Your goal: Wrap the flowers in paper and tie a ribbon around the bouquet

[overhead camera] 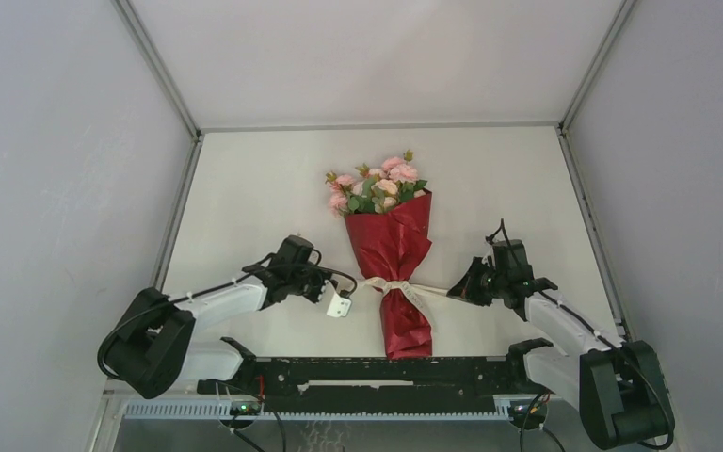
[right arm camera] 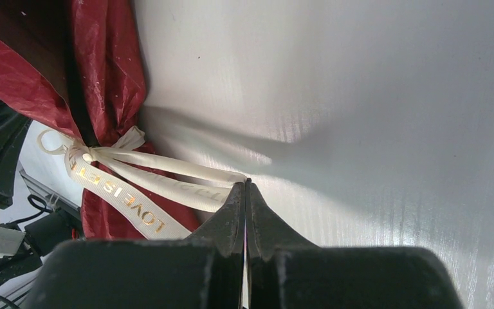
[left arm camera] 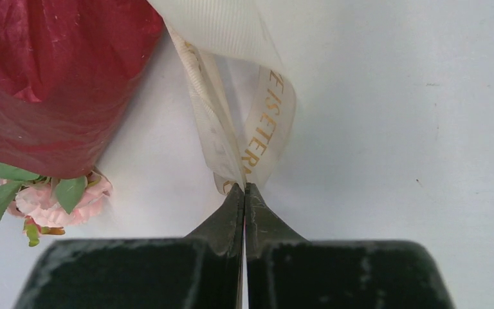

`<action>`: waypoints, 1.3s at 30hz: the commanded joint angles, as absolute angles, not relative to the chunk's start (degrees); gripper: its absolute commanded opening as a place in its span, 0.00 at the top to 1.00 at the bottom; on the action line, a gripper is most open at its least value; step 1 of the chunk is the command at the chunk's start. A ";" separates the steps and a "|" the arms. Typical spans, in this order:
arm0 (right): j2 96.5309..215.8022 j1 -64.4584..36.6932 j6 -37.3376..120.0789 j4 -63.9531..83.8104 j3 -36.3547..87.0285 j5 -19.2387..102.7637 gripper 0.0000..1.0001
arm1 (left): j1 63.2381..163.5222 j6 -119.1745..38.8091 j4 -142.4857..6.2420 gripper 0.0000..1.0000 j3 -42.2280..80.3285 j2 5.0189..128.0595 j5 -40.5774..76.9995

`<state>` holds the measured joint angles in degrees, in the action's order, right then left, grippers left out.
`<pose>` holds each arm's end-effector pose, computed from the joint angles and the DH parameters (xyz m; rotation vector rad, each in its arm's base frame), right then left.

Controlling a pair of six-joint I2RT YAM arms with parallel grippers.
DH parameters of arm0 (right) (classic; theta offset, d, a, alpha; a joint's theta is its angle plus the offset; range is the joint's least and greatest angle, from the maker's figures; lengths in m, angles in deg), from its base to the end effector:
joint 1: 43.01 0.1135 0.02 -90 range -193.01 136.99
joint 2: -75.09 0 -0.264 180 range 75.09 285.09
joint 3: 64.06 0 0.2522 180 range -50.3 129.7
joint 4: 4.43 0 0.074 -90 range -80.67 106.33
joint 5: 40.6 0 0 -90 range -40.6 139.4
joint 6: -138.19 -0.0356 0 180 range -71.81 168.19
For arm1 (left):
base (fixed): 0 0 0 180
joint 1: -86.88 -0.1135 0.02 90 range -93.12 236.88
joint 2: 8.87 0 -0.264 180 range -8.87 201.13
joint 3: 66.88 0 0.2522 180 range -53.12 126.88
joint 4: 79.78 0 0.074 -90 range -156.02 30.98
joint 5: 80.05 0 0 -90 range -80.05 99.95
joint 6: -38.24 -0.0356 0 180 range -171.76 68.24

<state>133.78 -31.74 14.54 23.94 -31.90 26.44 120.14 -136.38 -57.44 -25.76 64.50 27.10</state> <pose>0.1639 0.0468 0.1390 0.3422 2.5940 0.8055 0.1785 -0.1296 0.1438 2.1690 1.1681 0.0060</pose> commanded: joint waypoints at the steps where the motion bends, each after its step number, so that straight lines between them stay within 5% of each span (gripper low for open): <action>1: 134.01 -32.92 14.86 26.31 -32.46 33.19 1.00 | 117.08 -136.77 -55.33 1.00 -27.75 62.66 22.58; 8: 133.98 -32.62 15.08 26.22 -32.23 33.09 1.00 | 116.50 -134.72 -55.82 1.00 -27.75 61.55 24.17; 15: 134.44 -20.29 16.19 25.22 -25.65 30.21 0.95 | 116.67 -128.71 -55.58 0.94 -26.32 56.38 27.80; 18: 134.41 -19.53 15.89 30.94 -21.21 32.55 0.20 | 116.85 -127.25 -53.05 0.10 -25.96 52.45 29.07; 19: 133.46 -19.86 15.86 33.72 -20.00 35.62 0.04 | 116.81 -126.54 -51.48 0.01 -25.58 50.72 29.41; 24: 119.56 -25.40 15.78 41.58 -16.59 46.01 0.00 | 116.84 -114.23 -44.85 0.00 -23.17 40.80 31.00; 28: 103.49 -29.10 17.06 45.59 -14.31 55.39 0.00 | 115.81 -81.44 -55.06 0.00 -22.62 33.89 21.06; 33: 84.82 -29.38 19.41 47.67 -14.89 68.91 0.00 | 104.27 -50.62 -61.57 0.00 -27.64 25.57 17.53; 39: 77.35 -29.37 18.08 47.13 -16.30 72.34 0.00 | 92.41 -38.14 -65.73 0.00 -37.03 17.78 11.82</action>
<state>78.38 -29.23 17.71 45.71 -15.42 66.94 97.62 -54.88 -61.96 -31.47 21.31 16.80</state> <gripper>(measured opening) 0.993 0.996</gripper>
